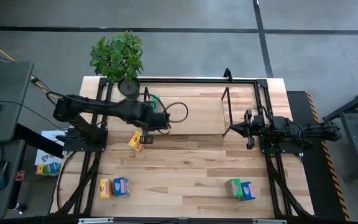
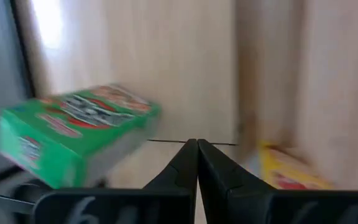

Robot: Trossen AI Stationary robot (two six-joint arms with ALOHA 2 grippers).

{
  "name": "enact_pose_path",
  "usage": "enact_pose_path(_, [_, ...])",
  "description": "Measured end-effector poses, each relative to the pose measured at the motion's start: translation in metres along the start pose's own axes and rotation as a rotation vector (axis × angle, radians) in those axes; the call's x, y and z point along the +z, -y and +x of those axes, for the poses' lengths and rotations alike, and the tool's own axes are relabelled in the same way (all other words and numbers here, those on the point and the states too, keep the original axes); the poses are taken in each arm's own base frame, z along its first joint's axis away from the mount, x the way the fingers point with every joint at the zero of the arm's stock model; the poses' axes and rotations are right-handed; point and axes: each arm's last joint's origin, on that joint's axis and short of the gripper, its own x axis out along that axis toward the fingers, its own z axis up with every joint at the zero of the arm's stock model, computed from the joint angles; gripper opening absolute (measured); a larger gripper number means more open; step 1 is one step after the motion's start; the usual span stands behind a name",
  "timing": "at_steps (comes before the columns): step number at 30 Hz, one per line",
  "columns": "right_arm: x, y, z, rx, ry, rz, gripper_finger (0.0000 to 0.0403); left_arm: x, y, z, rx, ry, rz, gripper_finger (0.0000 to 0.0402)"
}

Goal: Stack cereal on shelf
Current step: Put the top green cereal box on the shelf

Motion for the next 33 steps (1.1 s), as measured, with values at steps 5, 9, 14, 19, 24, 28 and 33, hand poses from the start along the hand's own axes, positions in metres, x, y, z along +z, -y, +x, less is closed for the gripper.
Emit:
enact_pose_path(5, [0.0,0.0,0.0,0.0,0.0,0.0,0.0,0.013,0.004,0.024,0.163,-0.083,0.138,0.0])
enact_pose_path(9, [0.0,0.0,0.0,0.0,0.0,0.0,0.0,0.017,0.008,0.036,0.189,-0.139,0.206,0.0])
enact_pose_path(14, [0.0,0.0,0.0,0.0,0.0,0.0,0.0,0.017,0.015,0.041,0.184,-0.179,0.243,0.0])
enact_pose_path(19, [0.0,0.0,0.0,0.0,0.0,0.0,0.0,0.014,0.018,0.049,0.224,-0.27,0.255,0.0])
enact_pose_path(24, [0.0,0.0,0.0,0.0,0.0,0.0,0.0,0.018,0.02,0.059,0.278,-0.312,0.299,0.0])
enact_pose_path(28, [0.0,0.0,0.0,0.0,0.0,0.0,0.0,0.019,0.018,0.067,0.288,-0.336,0.291,0.0])
enact_pose_path(33, [0.0,0.0,0.0,0.0,0.0,0.0,0.0,0.019,0.012,0.07,0.297,-0.343,0.247,0.0])
